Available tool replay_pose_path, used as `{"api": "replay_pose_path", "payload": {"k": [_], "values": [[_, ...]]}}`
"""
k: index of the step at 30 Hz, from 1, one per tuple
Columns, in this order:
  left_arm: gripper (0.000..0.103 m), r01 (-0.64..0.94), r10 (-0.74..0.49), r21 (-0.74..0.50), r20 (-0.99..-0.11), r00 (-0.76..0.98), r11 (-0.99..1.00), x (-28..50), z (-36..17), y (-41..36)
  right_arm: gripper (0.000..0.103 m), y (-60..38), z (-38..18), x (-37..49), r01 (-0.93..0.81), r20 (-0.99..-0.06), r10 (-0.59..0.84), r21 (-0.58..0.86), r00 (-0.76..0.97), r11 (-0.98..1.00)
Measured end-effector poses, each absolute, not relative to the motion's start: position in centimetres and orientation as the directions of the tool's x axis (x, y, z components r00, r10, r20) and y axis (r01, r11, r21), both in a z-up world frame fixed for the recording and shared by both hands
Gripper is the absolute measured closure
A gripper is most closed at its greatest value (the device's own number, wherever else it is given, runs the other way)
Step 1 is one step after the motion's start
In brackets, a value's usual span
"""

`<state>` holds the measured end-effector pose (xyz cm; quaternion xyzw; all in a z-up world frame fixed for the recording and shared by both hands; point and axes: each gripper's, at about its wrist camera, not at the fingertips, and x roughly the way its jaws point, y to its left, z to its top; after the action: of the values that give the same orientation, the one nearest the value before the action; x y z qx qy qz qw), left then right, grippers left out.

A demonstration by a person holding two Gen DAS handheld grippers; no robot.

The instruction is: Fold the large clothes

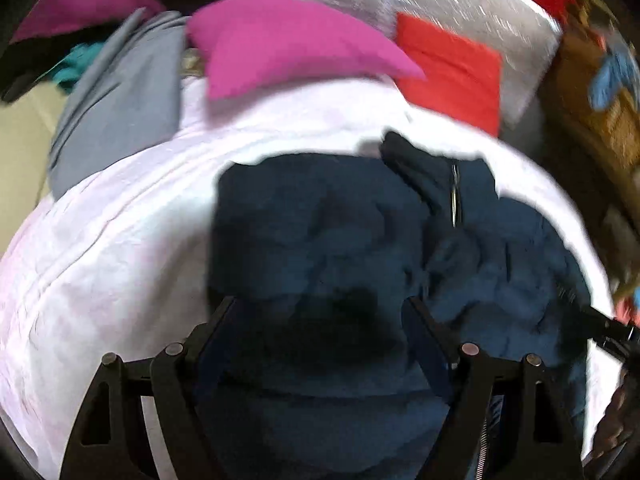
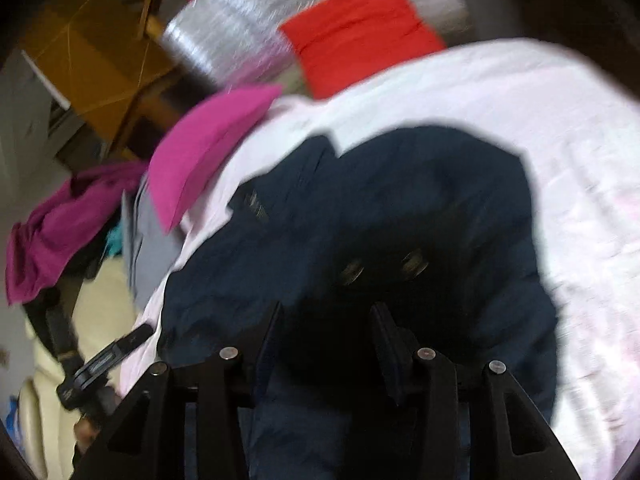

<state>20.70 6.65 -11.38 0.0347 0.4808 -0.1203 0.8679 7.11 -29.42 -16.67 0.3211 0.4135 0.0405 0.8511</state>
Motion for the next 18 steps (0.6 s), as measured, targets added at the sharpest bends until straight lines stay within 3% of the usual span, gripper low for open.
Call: {"api": "replay_pose_path", "payload": {"k": [2,6,14,18], "values": [[0.021,0.253,-0.116,0.002,-0.885,0.451,0.967,21.4,-13.7,5.0,0.054,-28.8,-18.5,8.2,0.224,-0.74,0.339,0.546,0.581,0.807],[0.019,0.242,-0.102,0.002,-0.903,0.417,0.97,21.4,-14.5,5.3,0.054,-28.9,-18.7,8.2,0.223,-0.747,0.348,0.545,0.566,0.808],[0.019,0.296,-0.228,-0.09,-0.852,0.471,0.951,19.6,-10.5,4.9,0.053,-26.0,-15.4,7.9,0.048,-0.608,0.443,0.622,0.659,0.782],[0.019,0.293,-0.155,-0.019,-0.881,0.447,0.956,20.5,-12.0,3.1,0.047,-23.7,-18.5,9.9,0.07,-0.701,0.458,0.583,0.546,0.809]]}}
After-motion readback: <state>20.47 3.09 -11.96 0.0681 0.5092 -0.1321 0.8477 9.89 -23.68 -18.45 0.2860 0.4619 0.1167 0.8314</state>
